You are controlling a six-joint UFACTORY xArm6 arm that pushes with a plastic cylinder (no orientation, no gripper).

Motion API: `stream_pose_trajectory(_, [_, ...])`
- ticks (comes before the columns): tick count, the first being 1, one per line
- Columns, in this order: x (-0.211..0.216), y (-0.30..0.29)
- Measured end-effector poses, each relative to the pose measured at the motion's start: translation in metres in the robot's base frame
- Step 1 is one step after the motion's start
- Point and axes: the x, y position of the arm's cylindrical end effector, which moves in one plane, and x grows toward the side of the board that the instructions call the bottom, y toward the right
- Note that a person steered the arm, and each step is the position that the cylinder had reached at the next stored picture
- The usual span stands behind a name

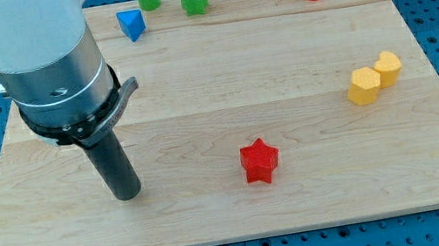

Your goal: Place the red star vertically below the yellow hexagon

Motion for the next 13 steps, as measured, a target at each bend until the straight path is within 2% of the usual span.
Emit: stream_pose_trajectory(13, [0.000, -0.018])
